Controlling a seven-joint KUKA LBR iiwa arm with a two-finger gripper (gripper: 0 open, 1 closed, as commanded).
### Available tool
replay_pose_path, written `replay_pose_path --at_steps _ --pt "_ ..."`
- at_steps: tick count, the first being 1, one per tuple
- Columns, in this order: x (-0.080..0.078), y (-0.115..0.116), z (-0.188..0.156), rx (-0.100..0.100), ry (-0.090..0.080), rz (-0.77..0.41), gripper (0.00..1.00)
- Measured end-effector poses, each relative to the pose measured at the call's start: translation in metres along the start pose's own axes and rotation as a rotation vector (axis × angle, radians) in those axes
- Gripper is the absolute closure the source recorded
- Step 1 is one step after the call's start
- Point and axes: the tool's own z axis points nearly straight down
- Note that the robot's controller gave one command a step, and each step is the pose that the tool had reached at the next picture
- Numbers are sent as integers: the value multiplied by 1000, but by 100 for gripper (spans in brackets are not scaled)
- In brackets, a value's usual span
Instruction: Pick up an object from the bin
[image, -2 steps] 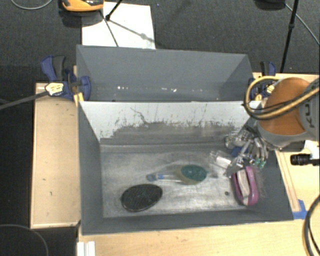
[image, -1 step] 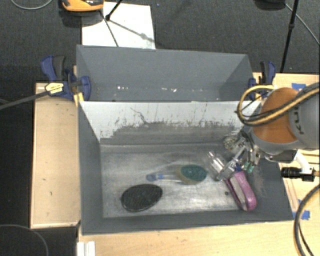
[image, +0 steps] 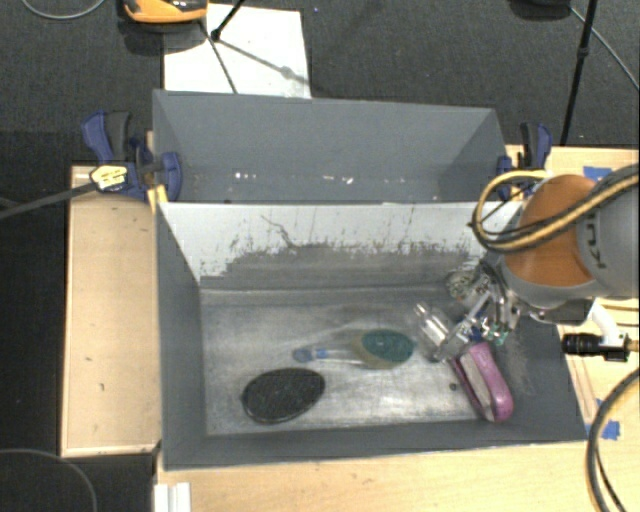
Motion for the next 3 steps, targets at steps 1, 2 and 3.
replay_pose_path --at_steps 1,2,3 --pt "-2 0 -2 -1 -7 -3 100" --pt "-4 2 -115 -3 -10 -14 100" --pt "-5 2 -124 0 -6 -21 100"
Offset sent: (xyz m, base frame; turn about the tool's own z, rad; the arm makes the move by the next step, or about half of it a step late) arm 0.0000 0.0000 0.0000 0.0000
